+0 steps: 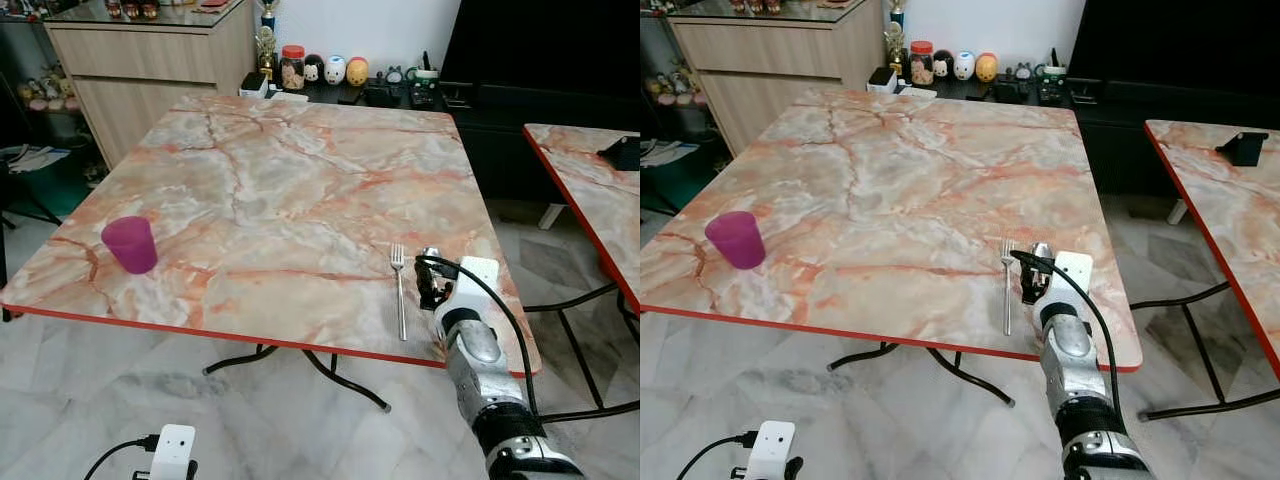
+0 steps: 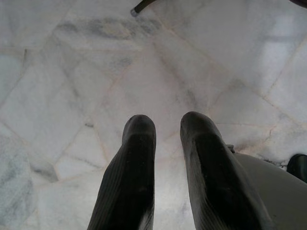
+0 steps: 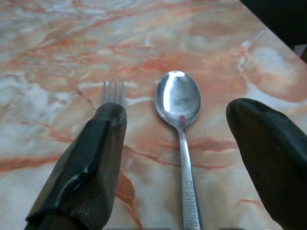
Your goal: Setting the table
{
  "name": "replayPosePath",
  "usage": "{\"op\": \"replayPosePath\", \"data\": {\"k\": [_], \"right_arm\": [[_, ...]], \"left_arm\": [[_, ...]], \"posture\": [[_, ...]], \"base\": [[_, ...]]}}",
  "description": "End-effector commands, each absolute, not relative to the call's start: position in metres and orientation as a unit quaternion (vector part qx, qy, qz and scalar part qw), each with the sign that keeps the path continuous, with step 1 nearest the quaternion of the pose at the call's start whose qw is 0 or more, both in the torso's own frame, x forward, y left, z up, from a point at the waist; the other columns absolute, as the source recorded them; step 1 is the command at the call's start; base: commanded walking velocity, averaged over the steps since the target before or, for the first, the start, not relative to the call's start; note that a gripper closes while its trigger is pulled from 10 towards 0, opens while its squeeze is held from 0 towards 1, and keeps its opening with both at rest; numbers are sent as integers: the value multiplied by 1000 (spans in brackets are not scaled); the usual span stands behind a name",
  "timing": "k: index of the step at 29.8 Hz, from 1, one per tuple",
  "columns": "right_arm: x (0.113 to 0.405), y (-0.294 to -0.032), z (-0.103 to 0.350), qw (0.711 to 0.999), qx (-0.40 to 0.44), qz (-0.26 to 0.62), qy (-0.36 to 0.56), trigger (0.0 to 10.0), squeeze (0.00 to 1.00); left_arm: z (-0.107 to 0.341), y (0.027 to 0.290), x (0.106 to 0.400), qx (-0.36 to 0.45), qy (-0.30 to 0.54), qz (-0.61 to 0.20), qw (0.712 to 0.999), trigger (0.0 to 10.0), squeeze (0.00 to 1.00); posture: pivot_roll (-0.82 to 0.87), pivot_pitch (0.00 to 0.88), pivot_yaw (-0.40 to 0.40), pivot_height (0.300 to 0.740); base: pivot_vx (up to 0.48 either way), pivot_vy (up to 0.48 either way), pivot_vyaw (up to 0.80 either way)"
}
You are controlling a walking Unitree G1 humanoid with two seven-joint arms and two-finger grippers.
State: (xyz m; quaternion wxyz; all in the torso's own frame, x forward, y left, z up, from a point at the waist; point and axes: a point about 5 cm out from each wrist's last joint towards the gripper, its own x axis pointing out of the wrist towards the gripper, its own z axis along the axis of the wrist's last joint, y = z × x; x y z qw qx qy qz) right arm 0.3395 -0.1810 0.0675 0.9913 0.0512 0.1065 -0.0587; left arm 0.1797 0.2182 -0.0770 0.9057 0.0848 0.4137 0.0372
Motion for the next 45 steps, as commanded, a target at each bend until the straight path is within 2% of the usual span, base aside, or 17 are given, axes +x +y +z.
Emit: {"op": "replayPosePath", "data": {"k": [1, 9, 17, 42, 43, 45], "right_arm": [[344, -187, 72, 990, 49, -73, 110, 10000, 0], [353, -189, 75, 984, 66, -93, 136, 10000, 0], [356, -181, 72, 981, 92, -73, 154, 10000, 0], [346, -184, 54, 972, 84, -83, 202, 10000, 0], [345, -183, 52, 971, 79, -79, 210, 8706, 0], [345, -183, 52, 971, 78, -77, 212, 8706, 0]], "left_arm": [[-79, 217, 176, 81, 423, 36, 902, 10000, 0], [-80, 216, 176, 82, 423, 31, 902, 10000, 0], [-77, 215, 181, 91, 419, 20, 903, 10000, 0], [-79, 212, 179, 84, 419, 21, 904, 10000, 0], [-79, 211, 178, 84, 419, 20, 904, 10000, 0], [-79, 211, 178, 84, 419, 20, 904, 10000, 0]], "posture": [[47, 0, -34, 731], [72, 0, -42, 731], [64, 0, -27, 731], [71, 0, -41, 731], [70, 0, -41, 731], [70, 0, -41, 731]], "base": [[0, 0, 0], [0, 0, 0], [0, 0, 0], [0, 0, 0], [0, 0, 0], [0, 0, 0]]}}
